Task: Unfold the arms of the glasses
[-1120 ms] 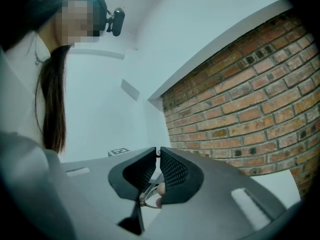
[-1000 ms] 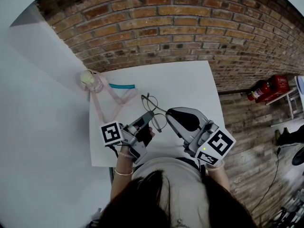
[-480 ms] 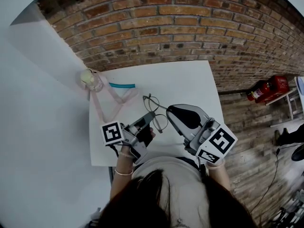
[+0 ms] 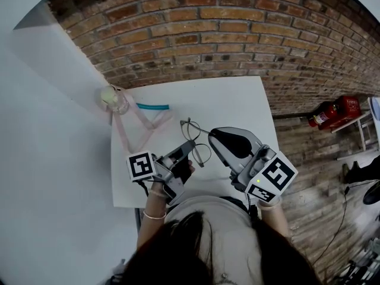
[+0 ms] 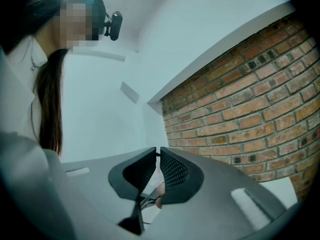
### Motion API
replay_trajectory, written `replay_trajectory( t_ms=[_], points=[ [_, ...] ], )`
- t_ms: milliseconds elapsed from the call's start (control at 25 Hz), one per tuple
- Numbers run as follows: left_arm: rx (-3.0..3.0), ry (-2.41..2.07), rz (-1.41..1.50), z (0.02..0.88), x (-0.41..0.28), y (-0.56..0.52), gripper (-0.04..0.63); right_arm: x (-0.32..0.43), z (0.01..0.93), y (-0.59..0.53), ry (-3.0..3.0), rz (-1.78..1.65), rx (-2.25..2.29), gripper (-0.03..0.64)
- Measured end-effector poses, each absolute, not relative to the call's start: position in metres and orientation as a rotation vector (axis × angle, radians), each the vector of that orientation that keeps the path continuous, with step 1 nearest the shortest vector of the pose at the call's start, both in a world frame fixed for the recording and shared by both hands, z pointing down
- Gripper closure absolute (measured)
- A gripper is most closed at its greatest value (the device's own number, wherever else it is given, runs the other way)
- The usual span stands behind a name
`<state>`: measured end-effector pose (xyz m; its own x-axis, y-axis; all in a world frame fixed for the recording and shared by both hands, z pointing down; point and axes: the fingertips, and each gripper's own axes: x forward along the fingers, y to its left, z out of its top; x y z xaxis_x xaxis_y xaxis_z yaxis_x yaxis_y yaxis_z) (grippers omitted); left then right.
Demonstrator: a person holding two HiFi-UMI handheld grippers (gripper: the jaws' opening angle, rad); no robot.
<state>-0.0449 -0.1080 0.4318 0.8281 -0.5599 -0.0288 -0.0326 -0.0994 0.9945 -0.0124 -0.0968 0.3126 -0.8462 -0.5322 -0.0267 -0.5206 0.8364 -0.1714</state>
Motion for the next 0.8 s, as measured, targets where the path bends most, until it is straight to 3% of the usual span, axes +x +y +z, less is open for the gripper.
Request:
replay_trajectory(
  t_ms=[800],
  points=[
    [1.623, -0.454, -0.444, 0.4363, -0.0365, -0.1034, 0.572, -0.0084, 0.307, -0.1073, 2.924, -0.233, -0.874, 0.584]
  ],
)
